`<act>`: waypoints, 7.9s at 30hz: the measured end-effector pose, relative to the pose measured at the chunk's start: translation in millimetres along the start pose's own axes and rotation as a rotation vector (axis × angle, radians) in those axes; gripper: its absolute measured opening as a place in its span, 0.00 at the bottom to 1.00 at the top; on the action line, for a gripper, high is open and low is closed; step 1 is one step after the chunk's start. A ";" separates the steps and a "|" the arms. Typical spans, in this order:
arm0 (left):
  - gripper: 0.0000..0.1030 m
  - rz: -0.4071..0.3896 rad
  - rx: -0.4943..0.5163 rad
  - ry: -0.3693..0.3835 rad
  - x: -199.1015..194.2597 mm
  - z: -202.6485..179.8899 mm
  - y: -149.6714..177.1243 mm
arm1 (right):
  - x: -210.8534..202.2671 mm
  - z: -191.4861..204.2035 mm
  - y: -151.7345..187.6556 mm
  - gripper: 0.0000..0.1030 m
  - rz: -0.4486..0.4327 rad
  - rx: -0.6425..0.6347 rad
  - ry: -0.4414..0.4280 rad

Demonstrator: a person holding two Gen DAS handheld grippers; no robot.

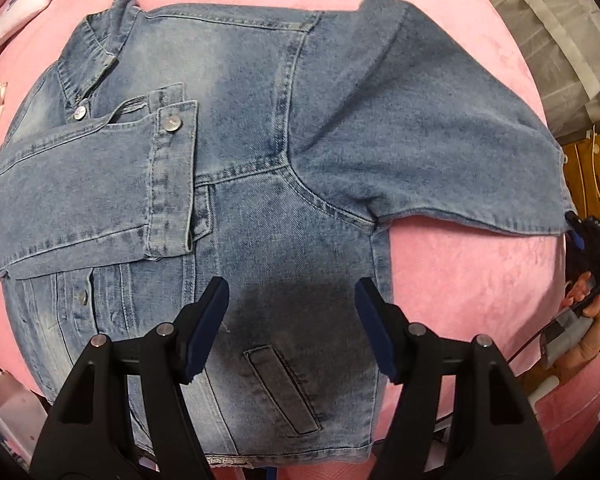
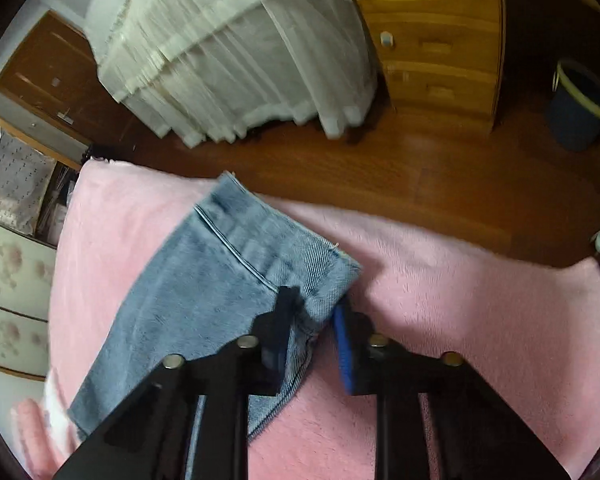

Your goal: Fold large clothes

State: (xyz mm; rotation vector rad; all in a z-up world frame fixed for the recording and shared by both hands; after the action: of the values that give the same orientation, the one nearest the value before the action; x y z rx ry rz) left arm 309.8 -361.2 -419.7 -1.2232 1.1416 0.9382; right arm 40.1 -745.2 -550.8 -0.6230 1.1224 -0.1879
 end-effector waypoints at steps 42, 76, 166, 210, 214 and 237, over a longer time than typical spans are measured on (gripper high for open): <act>0.61 -0.196 -0.279 0.071 -70.7 356.1 17.8 | -341.3 532.6 458.0 0.12 -0.203 -0.728 -0.483; 0.54 -0.035 -0.358 0.421 22.6 216.0 -13.6 | -216.9 392.3 536.2 0.39 0.226 -0.821 -0.228; 0.03 -0.115 -0.427 0.159 86.9 194.3 0.7 | 55.5 317.8 122.5 0.01 0.603 -0.831 -0.563; 0.01 -0.472 -0.425 -0.196 81.4 334.9 -111.6 | 209.1 324.0 -139.5 0.00 0.133 -0.944 -0.467; 0.01 -0.429 -0.360 -0.298 76.0 322.5 -111.8 | 197.7 321.5 -136.1 0.00 0.106 -1.008 -0.417; 0.02 -0.224 -0.311 -0.051 21.0 239.7 109.0 | -25.7 195.7 2.3 0.59 0.370 -0.767 -0.345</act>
State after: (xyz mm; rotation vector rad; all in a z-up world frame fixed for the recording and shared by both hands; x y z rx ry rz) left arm 242.4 -110.3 -467.8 -1.5339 0.8173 0.9924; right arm 201.4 -659.4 -476.2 -1.0570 0.9316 0.6788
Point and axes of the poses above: each gripper's, at about its wrist camera, not at the fingertips, and x roughly the way its jaws point, z to its left, y to its underside, the point moved 9 cm from there along x, roughly the way its jaws point, and after that the axes turned 9 degrees about -z, right-handed, at the moved point
